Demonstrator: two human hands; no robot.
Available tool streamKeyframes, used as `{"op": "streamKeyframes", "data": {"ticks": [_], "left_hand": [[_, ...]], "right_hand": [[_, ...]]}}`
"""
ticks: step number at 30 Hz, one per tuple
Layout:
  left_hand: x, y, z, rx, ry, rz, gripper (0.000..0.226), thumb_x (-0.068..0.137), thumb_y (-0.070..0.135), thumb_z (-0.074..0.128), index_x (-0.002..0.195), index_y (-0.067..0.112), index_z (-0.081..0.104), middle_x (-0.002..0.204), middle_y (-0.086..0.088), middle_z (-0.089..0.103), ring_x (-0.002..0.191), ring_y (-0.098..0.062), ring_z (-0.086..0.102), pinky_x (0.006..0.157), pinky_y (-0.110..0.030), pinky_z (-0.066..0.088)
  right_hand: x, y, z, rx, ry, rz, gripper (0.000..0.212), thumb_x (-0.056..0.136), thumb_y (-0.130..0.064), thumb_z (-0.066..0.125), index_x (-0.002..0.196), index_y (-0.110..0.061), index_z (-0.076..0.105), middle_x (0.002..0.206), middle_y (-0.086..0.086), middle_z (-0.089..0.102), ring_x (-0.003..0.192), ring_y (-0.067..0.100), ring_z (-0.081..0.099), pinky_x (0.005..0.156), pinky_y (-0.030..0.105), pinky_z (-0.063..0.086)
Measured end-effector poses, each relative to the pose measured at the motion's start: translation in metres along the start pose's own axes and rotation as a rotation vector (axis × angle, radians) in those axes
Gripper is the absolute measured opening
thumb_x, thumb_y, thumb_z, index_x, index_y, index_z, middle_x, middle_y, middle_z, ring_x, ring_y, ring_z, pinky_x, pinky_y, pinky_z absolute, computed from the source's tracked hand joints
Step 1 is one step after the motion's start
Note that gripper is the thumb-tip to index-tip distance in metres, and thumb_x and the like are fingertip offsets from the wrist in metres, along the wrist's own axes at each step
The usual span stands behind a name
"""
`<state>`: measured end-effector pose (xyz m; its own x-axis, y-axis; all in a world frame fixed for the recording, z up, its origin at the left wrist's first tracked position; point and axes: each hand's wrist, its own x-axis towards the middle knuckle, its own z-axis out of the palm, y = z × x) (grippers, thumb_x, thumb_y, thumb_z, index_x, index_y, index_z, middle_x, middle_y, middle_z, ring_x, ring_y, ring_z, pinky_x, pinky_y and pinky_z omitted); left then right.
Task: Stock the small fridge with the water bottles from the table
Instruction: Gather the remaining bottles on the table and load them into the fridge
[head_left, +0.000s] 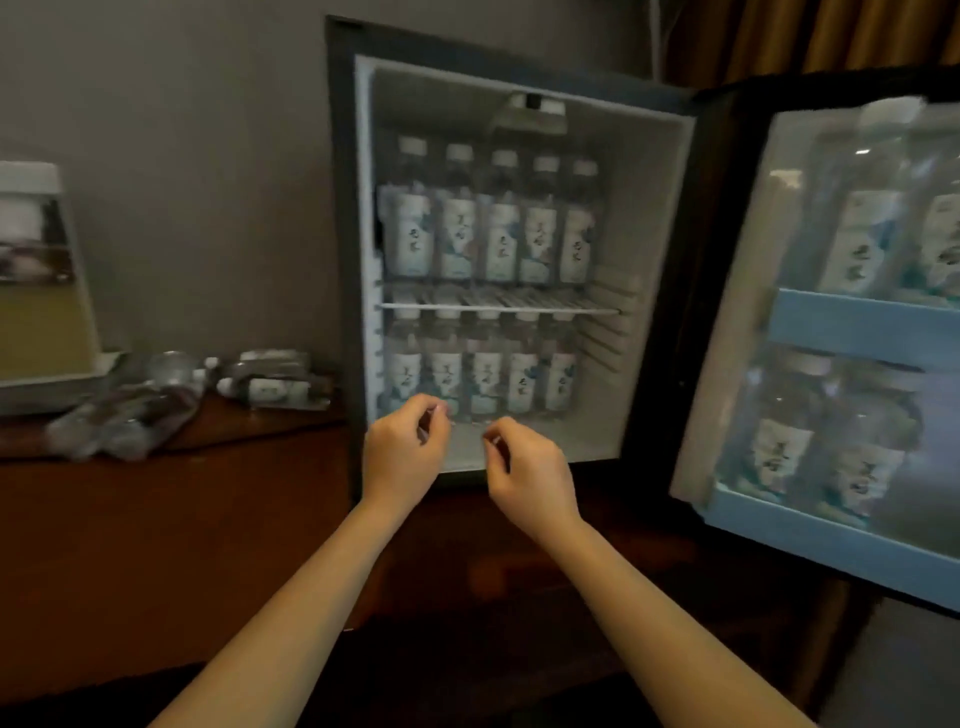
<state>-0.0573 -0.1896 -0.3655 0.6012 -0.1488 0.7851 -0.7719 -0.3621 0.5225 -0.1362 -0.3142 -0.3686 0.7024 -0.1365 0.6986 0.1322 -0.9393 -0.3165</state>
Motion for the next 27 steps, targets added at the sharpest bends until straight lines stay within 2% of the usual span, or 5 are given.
{"op": "streamKeyframes", "data": {"ticks": [8, 12, 17, 21, 27], "left_hand": [[-0.006, -0.125, -0.11, 0.213, 0.099, -0.348, 0.016, 0.09, 0.018, 0.054, 0.083, 0.018, 0.068, 0.06, -0.004, 0.067, 0.059, -0.023, 0.063, 0.058, -0.038, 0.048], [-0.003, -0.177, -0.145, 0.312, 0.122, -0.488, 0.011, 0.089, 0.016, 0.058, 0.092, 0.017, 0.068, 0.086, -0.002, 0.069, 0.077, -0.017, 0.061, 0.067, -0.028, 0.043], [0.012, -0.24, -0.166, 0.422, 0.089, -0.613, 0.03, 0.086, 0.012, 0.059, 0.116, 0.014, 0.057, 0.12, -0.006, 0.05, 0.106, -0.023, 0.056, 0.082, -0.027, 0.042], [0.03, -0.277, -0.167, 0.555, 0.045, -0.706, 0.048, 0.087, 0.023, 0.06, 0.131, 0.015, 0.043, 0.136, -0.01, 0.034, 0.127, -0.03, 0.037, 0.099, -0.034, 0.037], [0.057, -0.305, -0.161, 0.884, -0.063, -0.663, 0.059, 0.081, 0.044, 0.064, 0.131, 0.023, 0.041, 0.13, -0.009, 0.044, 0.124, -0.03, 0.036, 0.098, -0.038, 0.039]], "right_hand": [[0.037, -0.103, 0.126, 0.272, -0.253, -0.136, 0.015, 0.092, -0.02, 0.051, 0.103, -0.015, 0.06, 0.093, 0.004, 0.068, 0.086, 0.023, 0.064, 0.073, 0.039, 0.051], [0.06, -0.132, 0.186, 0.316, -0.34, -0.076, 0.016, 0.093, -0.022, 0.05, 0.105, -0.018, 0.06, 0.099, 0.002, 0.069, 0.092, 0.022, 0.064, 0.077, 0.037, 0.051], [0.093, -0.152, 0.259, 0.364, -0.411, 0.144, 0.019, 0.096, -0.024, 0.047, 0.107, -0.018, 0.061, 0.099, 0.005, 0.068, 0.089, 0.022, 0.064, 0.067, 0.029, 0.047], [0.11, -0.169, 0.306, 0.445, -0.384, 0.274, 0.018, 0.096, -0.025, 0.047, 0.101, -0.017, 0.062, 0.094, 0.007, 0.068, 0.085, 0.023, 0.065, 0.063, 0.026, 0.043], [0.11, -0.17, 0.32, 0.434, -0.313, 0.245, 0.013, 0.096, -0.025, 0.046, 0.095, -0.019, 0.057, 0.084, 0.006, 0.067, 0.078, 0.025, 0.064, 0.059, 0.027, 0.037]]}}
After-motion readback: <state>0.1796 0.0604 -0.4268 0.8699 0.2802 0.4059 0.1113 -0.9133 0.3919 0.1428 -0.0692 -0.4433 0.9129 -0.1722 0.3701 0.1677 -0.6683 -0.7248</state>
